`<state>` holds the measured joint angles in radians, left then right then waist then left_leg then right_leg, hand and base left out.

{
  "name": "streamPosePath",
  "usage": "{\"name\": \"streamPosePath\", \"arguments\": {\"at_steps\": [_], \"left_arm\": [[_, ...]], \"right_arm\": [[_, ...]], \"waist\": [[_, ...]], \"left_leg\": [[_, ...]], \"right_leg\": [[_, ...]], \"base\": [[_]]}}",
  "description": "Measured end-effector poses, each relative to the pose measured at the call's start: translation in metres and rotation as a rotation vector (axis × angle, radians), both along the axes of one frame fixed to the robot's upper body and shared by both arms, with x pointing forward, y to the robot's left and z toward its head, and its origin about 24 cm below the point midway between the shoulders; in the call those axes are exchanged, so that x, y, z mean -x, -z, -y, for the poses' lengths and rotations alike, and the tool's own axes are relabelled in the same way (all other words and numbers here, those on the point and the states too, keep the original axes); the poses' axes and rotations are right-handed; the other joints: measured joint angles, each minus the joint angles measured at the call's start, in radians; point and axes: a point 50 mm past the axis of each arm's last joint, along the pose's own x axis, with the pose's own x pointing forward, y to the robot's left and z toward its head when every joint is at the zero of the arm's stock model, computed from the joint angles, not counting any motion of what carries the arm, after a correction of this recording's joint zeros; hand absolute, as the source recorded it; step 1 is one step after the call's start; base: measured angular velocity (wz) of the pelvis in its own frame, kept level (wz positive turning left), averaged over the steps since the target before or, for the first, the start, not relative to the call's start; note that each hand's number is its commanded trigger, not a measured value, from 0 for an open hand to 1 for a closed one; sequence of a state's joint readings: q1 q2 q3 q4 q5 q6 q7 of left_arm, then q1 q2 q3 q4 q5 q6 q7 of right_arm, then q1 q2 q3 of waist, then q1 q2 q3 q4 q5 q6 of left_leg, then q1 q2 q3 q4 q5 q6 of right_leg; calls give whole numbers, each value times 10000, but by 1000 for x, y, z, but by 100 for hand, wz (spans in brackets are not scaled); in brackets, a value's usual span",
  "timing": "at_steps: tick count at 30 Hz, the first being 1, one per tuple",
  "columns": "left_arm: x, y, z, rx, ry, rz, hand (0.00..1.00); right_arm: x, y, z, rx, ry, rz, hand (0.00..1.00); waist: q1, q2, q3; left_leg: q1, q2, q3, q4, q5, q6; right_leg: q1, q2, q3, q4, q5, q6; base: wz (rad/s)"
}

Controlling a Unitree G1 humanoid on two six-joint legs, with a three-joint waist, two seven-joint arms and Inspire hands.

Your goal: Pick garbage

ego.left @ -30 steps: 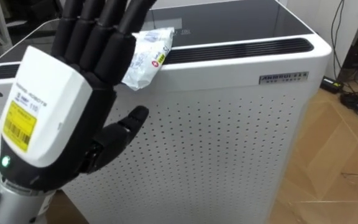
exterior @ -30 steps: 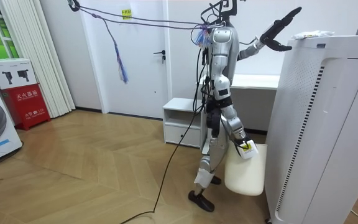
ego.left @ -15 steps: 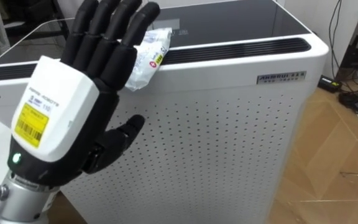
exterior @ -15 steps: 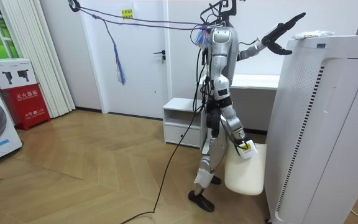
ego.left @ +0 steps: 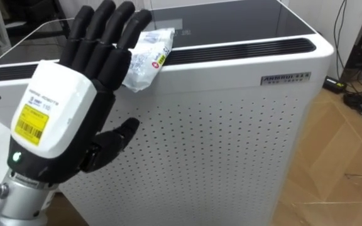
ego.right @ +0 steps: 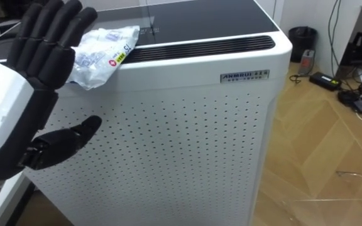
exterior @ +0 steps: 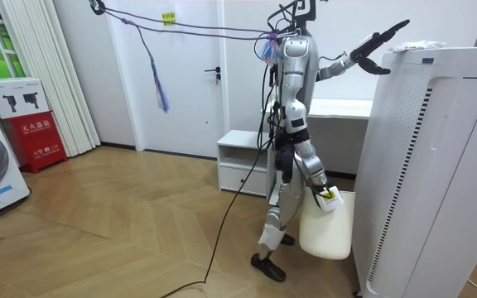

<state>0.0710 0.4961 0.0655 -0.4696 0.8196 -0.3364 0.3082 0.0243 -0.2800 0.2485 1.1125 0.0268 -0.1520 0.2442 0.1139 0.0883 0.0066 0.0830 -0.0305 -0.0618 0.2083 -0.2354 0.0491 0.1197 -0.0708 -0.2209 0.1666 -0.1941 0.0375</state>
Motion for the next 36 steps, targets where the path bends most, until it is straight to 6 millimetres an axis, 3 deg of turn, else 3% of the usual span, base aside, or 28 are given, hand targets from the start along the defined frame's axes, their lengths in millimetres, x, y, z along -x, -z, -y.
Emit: {"name": "streamPosePath", "arguments": {"at_steps": [14,23,30,33,36], "left_arm": [[-1,-5,-10,-199,-641,262,0],[-5,1,-13,-370,-880,-467,0],[-7,2,-14,-380,-883,-900,0],[-9,4,-16,-360,-964,-990,0],[-12,6,-18,-273,-1164,-1141,0]], "right_arm": [[-1,-2,3,-113,170,94,100],[0,-4,6,-111,386,281,100],[-1,-5,5,-65,340,409,100],[0,-5,5,-3,254,410,100],[0,-5,5,2,258,401,100]], "waist": [[-14,20,-13],[-84,88,-6],[-337,86,2],[-371,122,88],[-464,140,113]], "left_leg": [[12,1,15,-15,0,0],[-15,2,20,-28,0,1],[37,0,29,-29,0,0],[132,5,82,-39,0,0],[72,4,83,-27,2,2]], "right_leg": [[5,1,25,0,0,0],[-1,2,38,-1,0,0],[12,1,33,-5,0,0],[77,6,97,7,0,0],[66,6,104,36,0,1]], "base": [[0],[0],[-1],[-5],[0]]}}
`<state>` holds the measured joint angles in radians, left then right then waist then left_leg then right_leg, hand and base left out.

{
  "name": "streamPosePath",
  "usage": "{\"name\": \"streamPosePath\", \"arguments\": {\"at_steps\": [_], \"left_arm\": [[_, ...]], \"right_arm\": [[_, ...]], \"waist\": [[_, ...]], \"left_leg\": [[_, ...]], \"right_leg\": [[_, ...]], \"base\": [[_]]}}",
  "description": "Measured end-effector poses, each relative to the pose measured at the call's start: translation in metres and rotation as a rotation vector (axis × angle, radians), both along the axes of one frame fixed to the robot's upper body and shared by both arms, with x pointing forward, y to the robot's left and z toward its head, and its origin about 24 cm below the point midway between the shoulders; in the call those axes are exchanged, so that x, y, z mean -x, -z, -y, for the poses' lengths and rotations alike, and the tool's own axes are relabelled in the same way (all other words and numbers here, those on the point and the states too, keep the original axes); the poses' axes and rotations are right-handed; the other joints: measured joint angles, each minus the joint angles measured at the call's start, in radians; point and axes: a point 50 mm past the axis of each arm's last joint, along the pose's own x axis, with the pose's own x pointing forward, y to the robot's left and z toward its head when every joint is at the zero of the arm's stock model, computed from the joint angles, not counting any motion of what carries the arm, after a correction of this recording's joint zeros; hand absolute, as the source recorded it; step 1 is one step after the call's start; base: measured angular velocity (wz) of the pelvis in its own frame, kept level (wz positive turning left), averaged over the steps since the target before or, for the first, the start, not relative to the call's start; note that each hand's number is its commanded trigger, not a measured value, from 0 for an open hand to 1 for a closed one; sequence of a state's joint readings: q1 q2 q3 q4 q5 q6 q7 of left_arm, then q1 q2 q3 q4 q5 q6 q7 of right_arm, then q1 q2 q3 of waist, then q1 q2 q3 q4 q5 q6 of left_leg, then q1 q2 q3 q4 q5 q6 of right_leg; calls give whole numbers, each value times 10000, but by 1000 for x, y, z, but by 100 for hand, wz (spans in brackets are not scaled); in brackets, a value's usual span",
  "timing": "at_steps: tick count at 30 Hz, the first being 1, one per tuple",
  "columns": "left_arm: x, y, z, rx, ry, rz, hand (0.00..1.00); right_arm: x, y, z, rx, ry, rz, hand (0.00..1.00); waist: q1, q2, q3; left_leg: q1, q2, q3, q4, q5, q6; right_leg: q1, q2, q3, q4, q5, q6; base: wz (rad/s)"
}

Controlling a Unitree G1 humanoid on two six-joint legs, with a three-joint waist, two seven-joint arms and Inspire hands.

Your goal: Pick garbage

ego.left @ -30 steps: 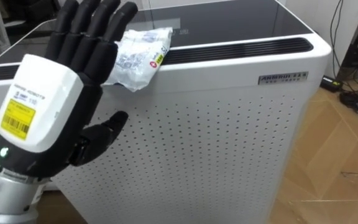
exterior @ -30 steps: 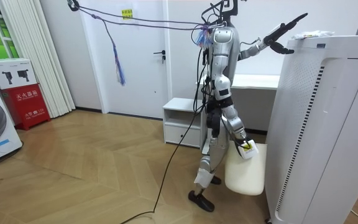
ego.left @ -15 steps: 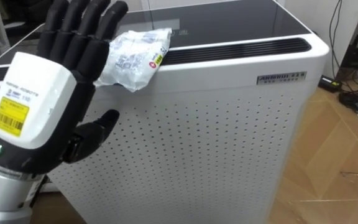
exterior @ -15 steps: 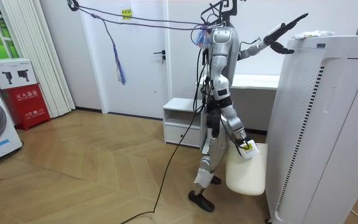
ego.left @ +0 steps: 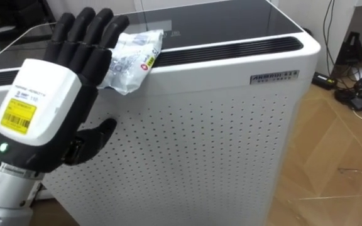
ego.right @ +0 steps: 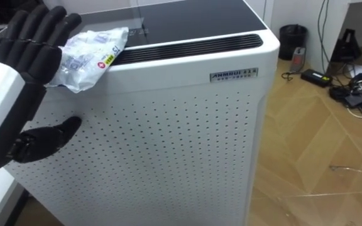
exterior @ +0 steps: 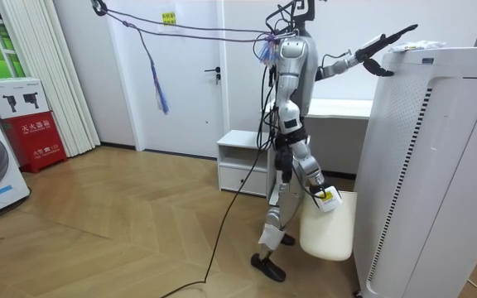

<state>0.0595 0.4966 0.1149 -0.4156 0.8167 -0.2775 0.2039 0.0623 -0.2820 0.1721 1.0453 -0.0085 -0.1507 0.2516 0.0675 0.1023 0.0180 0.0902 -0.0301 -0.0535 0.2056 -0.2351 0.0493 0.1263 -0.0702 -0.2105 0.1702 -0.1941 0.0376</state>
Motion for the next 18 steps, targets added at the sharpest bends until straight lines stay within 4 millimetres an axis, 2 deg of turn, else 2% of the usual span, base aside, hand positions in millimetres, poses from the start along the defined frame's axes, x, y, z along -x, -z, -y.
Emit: {"name": "streamPosePath", "arguments": {"at_steps": [2,3,4,5,6,14,18], "left_arm": [[-1,1,-1,37,-121,-59,0],[-1,2,-2,45,-159,-96,10],[-1,2,-2,48,-171,-114,56],[-2,2,-3,54,-194,-135,94],[-2,3,-3,64,-226,-161,100],[-6,13,-3,154,-326,-742,100],[-8,7,-4,498,-417,-398,100]], "right_arm": [[0,0,0,3,4,-6,100],[0,0,0,13,18,-36,100],[1,0,1,17,40,-65,100],[1,0,1,16,92,-127,100],[1,0,2,19,148,-180,100],[2,0,4,42,291,-288,100],[1,0,4,0,246,-262,100]], "waist": [[-84,35,-20],[-117,58,-32],[-131,65,-36],[-136,69,-40],[-127,72,-42],[-78,69,-48],[-121,82,-71]], "left_leg": [[-18,3,-1,-33,1,-1],[-23,4,-9,-42,3,-4],[-28,5,-16,-39,5,-7],[-47,3,-28,-23,8,-12],[-62,-3,-30,3,19,-22],[-83,0,-48,106,45,-19],[-78,5,-18,103,46,-18]], "right_leg": [[-10,6,2,11,0,0],[-14,11,-2,13,1,-1],[-14,14,-9,13,2,-3],[-19,18,-27,12,5,-8],[-31,19,-35,12,9,-14],[-15,14,-37,30,29,-21],[2,19,-1,40,68,-19]], "base": [[0],[0],[0],[4],[3],[0],[-1]]}}
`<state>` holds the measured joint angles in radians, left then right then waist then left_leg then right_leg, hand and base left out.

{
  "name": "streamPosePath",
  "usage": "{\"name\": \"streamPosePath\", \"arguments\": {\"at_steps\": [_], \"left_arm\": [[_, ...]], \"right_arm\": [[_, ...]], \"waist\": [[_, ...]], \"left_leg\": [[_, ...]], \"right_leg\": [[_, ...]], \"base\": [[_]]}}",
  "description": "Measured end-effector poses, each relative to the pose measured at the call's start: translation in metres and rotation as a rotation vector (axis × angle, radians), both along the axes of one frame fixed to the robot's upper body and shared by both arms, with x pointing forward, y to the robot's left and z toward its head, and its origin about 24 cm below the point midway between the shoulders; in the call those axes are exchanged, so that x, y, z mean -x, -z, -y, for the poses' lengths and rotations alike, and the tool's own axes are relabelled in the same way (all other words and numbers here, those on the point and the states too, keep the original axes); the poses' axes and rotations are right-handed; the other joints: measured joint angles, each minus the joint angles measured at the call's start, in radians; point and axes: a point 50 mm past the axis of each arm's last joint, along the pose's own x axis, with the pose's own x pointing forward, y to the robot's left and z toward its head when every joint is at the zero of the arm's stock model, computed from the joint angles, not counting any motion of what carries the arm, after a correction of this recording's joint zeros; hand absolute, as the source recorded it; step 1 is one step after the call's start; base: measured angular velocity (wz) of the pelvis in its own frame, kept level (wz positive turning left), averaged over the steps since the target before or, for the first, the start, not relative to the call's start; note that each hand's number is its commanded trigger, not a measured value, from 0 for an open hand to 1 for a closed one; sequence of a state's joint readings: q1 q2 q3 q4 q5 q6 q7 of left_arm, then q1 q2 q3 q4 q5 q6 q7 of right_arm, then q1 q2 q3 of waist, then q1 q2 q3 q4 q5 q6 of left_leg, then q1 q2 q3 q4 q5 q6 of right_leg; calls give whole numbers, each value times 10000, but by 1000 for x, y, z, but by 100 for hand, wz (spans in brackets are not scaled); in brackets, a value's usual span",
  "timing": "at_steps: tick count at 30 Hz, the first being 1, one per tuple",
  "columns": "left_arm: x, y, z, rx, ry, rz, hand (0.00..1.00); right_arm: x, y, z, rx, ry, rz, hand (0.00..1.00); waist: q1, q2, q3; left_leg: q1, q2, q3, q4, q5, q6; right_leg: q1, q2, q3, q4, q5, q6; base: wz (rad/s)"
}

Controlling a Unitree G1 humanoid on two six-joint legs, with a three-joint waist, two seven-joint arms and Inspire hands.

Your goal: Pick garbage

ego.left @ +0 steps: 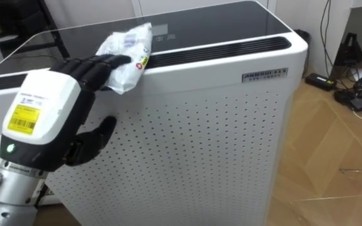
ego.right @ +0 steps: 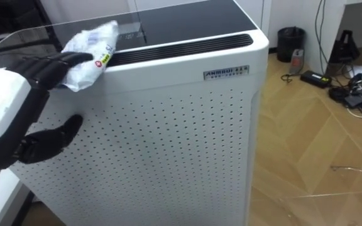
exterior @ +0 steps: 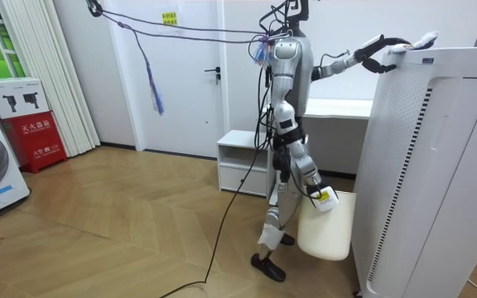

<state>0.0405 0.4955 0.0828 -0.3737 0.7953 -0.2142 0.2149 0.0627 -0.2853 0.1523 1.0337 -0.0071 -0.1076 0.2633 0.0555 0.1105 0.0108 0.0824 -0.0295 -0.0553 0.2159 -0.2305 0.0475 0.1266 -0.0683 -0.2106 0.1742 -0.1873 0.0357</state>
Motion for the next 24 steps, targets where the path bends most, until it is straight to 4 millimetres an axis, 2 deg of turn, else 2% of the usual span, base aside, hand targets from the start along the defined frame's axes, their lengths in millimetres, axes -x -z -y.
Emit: {"name": "streamPosePath", "arguments": {"at_steps": [8,16,19,24], "left_arm": [[-3,-8,-2,595,-110,519,100],[-3,-10,-4,915,-147,775,100],[-2,-11,-3,1021,-88,925,100],[4,-19,3,1349,653,1113,100]], "right_arm": [[-2,-1,0,-3,-28,75,100],[-2,-1,0,1,-39,80,100],[0,0,-1,-25,11,52,100],[0,0,-3,-92,7,103,100]], "waist": [[-218,7,-12],[-237,-10,-11],[-215,-63,-34],[24,-89,-66]], "left_leg": [[23,-5,21,62,15,6],[94,6,115,-31,15,6],[100,6,129,-112,23,10],[141,5,124,-106,32,9]], "right_leg": [[9,1,50,5,25,5],[7,5,142,14,24,6],[-6,8,119,-20,23,7],[-44,-4,110,-50,23,7]], "base": [[0],[-3],[0],[0]]}}
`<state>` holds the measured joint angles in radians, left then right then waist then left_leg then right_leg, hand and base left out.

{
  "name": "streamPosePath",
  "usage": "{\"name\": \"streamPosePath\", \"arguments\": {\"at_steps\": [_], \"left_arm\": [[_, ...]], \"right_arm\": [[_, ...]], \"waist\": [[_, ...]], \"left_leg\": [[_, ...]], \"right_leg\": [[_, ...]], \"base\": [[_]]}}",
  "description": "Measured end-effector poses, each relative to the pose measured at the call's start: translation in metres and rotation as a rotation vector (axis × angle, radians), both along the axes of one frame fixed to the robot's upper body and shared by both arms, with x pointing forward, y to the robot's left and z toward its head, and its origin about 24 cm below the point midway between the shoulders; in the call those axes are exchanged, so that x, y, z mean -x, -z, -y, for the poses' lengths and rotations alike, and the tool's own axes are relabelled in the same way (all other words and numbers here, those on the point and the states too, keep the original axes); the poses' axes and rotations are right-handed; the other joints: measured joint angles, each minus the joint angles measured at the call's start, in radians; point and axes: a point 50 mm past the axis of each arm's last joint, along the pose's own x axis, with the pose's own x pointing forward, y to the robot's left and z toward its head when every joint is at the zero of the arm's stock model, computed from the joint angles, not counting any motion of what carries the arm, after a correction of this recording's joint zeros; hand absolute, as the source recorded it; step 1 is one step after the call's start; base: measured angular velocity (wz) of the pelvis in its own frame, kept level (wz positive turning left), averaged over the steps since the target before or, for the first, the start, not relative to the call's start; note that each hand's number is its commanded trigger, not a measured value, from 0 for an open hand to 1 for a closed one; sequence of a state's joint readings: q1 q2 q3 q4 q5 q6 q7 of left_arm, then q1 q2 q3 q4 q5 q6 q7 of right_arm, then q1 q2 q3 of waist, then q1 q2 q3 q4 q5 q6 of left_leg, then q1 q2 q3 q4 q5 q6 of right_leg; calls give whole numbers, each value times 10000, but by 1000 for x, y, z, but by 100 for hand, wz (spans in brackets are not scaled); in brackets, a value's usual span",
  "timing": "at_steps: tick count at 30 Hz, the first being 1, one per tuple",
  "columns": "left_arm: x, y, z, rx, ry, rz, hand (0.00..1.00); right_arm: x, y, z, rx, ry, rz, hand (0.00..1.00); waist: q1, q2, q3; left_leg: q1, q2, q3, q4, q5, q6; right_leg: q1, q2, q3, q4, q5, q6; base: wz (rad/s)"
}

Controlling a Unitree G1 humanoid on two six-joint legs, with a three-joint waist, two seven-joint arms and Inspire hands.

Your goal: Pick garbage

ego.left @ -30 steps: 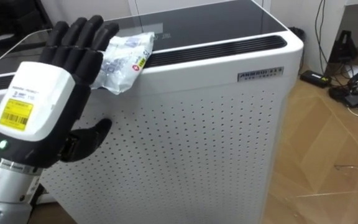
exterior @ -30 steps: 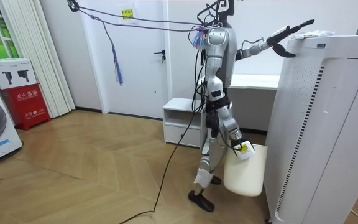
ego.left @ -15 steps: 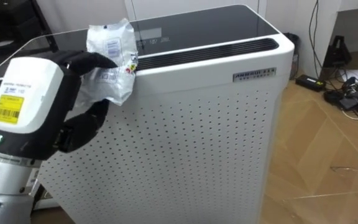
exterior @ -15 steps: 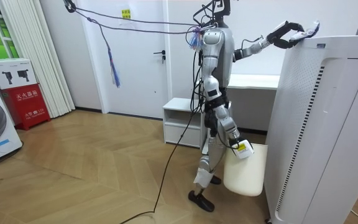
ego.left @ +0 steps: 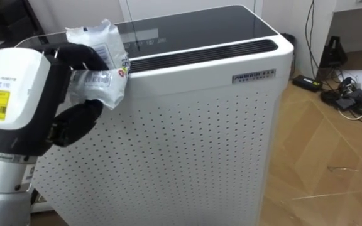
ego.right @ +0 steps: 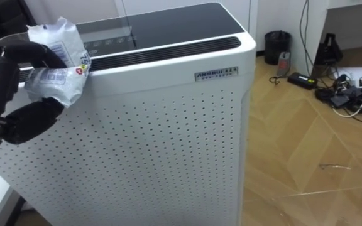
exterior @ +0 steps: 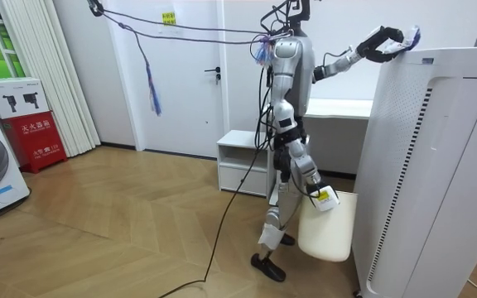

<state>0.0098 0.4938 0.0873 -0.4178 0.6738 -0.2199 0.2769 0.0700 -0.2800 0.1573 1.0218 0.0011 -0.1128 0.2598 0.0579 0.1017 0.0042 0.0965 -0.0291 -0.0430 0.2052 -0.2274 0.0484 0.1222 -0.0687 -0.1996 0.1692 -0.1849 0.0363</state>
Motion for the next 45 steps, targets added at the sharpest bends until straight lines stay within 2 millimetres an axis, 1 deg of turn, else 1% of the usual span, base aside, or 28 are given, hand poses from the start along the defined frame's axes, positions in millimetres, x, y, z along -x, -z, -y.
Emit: {"name": "streamPosePath", "arguments": {"at_steps": [2,3,4,6,7,9,10,11,12,13,14,15,17,18,21,22,28,32,37,38,40,41,42,43,45], "left_arm": [[3,-4,5,248,573,109,100],[5,-6,8,731,1090,77,100],[6,-7,10,1013,1378,56,100],[13,-17,15,2154,2574,-16,100],[15,-21,17,2455,2918,-31,100],[21,-32,22,3746,4478,-224,100],[21,-34,23,4119,4911,-345,100],[22,-37,24,4743,5682,-600,100],[22,-38,26,5302,6383,-861,100],[22,-38,27,5610,6743,-1010,100],[22,-37,31,6201,7501,-1374,100],[22,-36,33,6457,7837,-1557,100],[21,-31,40,7505,9170,-2324,100],[20,-30,41,7671,9414,-2474,100],[19,-27,45,8178,10473,-3280,100],[19,-26,46,8185,10588,-3399,100],[19,-19,59,7734,11528,-4700,100],[19,-16,63,7359,11818,-5280,100],[11,-1,63,7295,11389,-6323,100],[10,4,63,7251,11146,-6500,100],[4,16,62,7042,10498,-6958,100],[-2,31,62,7111,9963,-7570,100],[-8,50,60,7259,9282,-8320,100],[-10,60,59,7317,8970,-8707,100],[-12,97,57,7291,7797,-10272,100]], "right_arm": [[-1,0,-1,-34,-47,55,100],[-1,0,-3,-75,-125,87,100],[-2,0,-4,-101,-173,110,100],[-3,0,-7,-242,-172,251,100],[-2,0,-7,-284,-116,251,100],[0,1,-7,-314,-62,184,100],[0,1,-8,-319,-94,177,100],[-1,1,-9,-346,-124,182,100],[-1,2,-11,-380,-140,165,100],[0,2,-12,-404,-137,139,100],[0,3,-14,-456,-131,69,100],[0,4,-15,-491,-138,49,100],[1,5,-21,-601,-354,-17,100],[1,5,-23,-638,-376,-25,100],[-1,7,-32,-766,-638,-128,100],[-1,7,-33,-774,-660,-147,100],[-3,8,-38,-688,-529,-316,100],[-5,8,-38,-594,-538,-352,100],[-7,7,-37,-510,-563,-469,100],[-9,7,-38,-471,-663,-457,100],[-15,6,-38,-391,-755,-459,100],[-20,4,-37,-350,-790,-387,100],[-25,2,-36,-320,-814,-251,100],[-28,1,-36,-300,-835,-192,100],[-34,-1,-33,-172,-953,-77,100]], "waist": [[21,-31,18],[13,-102,31],[10,-91,18],[-55,-178,73],[-94,-199,85],[-98,-281,119],[-88,-252,94],[-65,-308,99],[-66,-297,51],[-67,-296,22],[-83,-315,18],[-76,-352,29],[17,-378,-39],[37,-376,-43],[40,-427,-28],[44,-438,-23],[61,-500,18],[119,-490,4],[311,-470,-4],[349,-467,-9],[316,-449,-3],[304,-407,-1],[250,-354,21],[228,-327,12],[167,-279,49]], "left_leg": [[4,-4,-25,-9,1,2],[6,-4,-45,-10,1,2],[7,-5,-81,-10,1,2],[-24,-4,-97,-24,1,2],[-31,-2,-97,-24,1,2],[-86,-4,-130,-23,1,2],[-158,-3,-129,-18,1,2],[-224,-3,-130,1,1,2],[-292,-2,-108,22,4,1],[-323,-2,-108,27,10,2],[-324,-2,-108,31,14,2],[-325,-2,-107,32,14,2],[-324,-1,-93,61,15,1],[-327,1,-87,71,15,1],[-321,1,-89,78,15,1],[-320,0,-94,78,15,1],[-333,2,-118,112,15,2],[-545,19,4,205,15,2],[-785,31,15,268,14,2],[-919,31,44,321,14,1],[-1066,19,-10,388,15,1],[-1136,14,-17,427,15,2],[-1257,5,-39,515,15,2],[-1308,5,-37,524,15,2],[-1626,0,-68,672,18,3]], "right_leg": [[10,-7,-10,-2,0,0],[23,-8,-40,-3,0,0],[31,-9,-66,-6,0,0],[33,-10,-142,-28,0,0],[20,-10,-147,-27,0,0],[-37,-15,-161,-19,0,0],[-56,-17,-167,-12,0,0],[-105,-23,-199,0,0,0],[-177,-23,-200,17,0,0],[-205,-24,-199,18,0,-1],[-203,-24,-203,18,0,0],[-206,-24,-201,20,0,-1],[-256,-23,-160,29,1,-1],[-258,-22,-145,33,1,-2],[-263,-29,-101,56,1,-3],[-262,-30,-101,57,1,-2],[-305,-34,-81,146,1,-2],[-541,-31,-37,228,13,-21],[-772,-29,-17,349,14,-23],[-890,-30,-27,375,19,-32],[-981,-36,-80,377,26,-42],[-1044,-38,-80,410,26,-43],[-1122,-53,-113,437,26,-43],[-1205,-60,-123,469,26,-43],[-1483,-80,-188,549,31,-51]], "base": [[4],[0],[3],[7],[4],[0],[0],[0],[0],[0],[0],[0],[-2],[-3],[0],[0],[-1],[-6],[-3],[6],[7],[7],[4],[6],[6]]}}
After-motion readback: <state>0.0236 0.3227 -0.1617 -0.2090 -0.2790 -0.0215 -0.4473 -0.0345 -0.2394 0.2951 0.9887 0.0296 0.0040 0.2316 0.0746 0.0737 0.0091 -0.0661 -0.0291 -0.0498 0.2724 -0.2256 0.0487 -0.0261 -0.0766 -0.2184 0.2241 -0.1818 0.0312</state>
